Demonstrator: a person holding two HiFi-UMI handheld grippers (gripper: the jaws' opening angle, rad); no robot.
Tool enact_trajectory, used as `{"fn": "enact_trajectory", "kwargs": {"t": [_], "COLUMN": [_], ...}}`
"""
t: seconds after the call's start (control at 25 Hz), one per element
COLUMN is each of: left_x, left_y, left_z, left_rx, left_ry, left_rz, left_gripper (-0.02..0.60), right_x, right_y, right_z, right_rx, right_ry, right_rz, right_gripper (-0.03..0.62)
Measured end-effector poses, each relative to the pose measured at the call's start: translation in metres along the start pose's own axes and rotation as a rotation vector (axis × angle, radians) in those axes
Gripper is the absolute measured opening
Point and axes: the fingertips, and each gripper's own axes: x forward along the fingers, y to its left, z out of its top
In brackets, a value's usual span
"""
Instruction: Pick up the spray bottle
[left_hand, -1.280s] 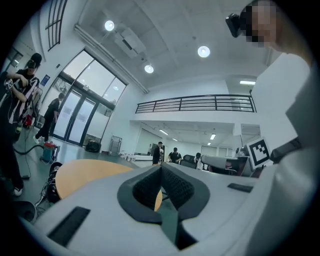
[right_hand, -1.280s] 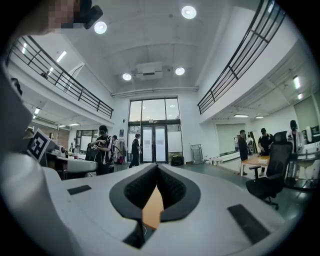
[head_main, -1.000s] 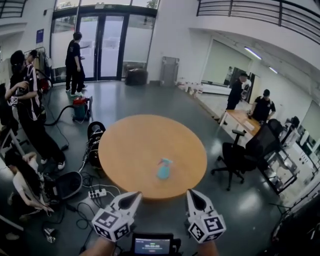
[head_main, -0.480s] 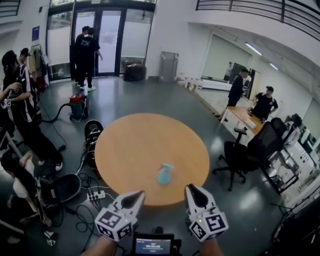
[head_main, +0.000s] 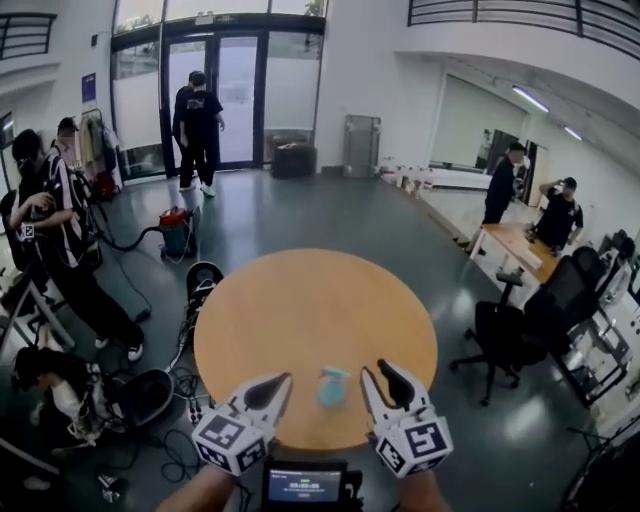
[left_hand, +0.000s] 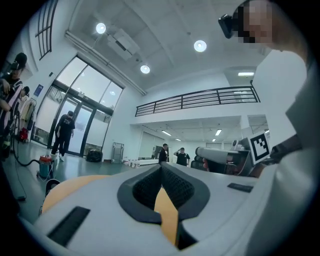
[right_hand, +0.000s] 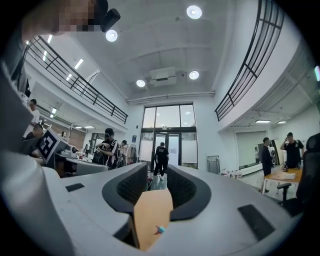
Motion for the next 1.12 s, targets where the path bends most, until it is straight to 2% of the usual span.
{"fn": "enact_trajectory", "kwargs": {"t": [0.16,0.32,0.4,0.56,0.64,0.68,0.76,0.84,0.92,1.12], "left_x": [0.033,0.053,0.060,0.071,0.072,0.075,0.083,0.090,0.091,0.075], "left_y": [0.005,0.024,0.030,0.036,0.042,0.047,0.058,0.063,0.063,0.066], "left_z": [0.015,0.015,0.012,0.007,0.002,-0.001,-0.010,-0.021,-0.031,-0.073], "left_rx": [0.033,0.086,0.095,0.065,0.055,0.047,0.029,0.016,-0.003,-0.032], "left_ry": [-0.037,-0.025,-0.014,0.003,0.017,0.021,0.035,0.062,0.085,0.124], "left_rz": [0.020,0.127,0.152,0.150,0.144,0.140,0.127,0.103,0.093,0.114], "left_gripper": [-0.007,-0.006,-0.006,-0.006,-0.005,-0.005,-0.005,-0.004,0.115,0.127], "right_x": [0.019,0.040,0.050,0.064,0.069,0.073,0.079,0.077,0.071,0.057], "right_y": [-0.025,-0.040,-0.044,-0.054,-0.053,-0.054,-0.061,-0.069,-0.073,-0.067], "right_z": [0.007,0.000,-0.007,-0.023,-0.035,-0.041,-0.054,-0.065,-0.074,-0.110], "right_rx": [0.008,-0.010,-0.011,0.029,0.026,0.013,-0.005,0.024,0.070,0.094], "right_ry": [-0.036,-0.030,-0.019,0.012,0.041,0.057,0.085,0.111,0.144,0.199], "right_rz": [0.043,0.092,0.127,0.152,0.176,0.184,0.169,0.138,0.121,0.128], "right_gripper": [0.129,0.137,0.147,0.150,0.170,0.199,0.222,0.222,0.227,0.249]}}
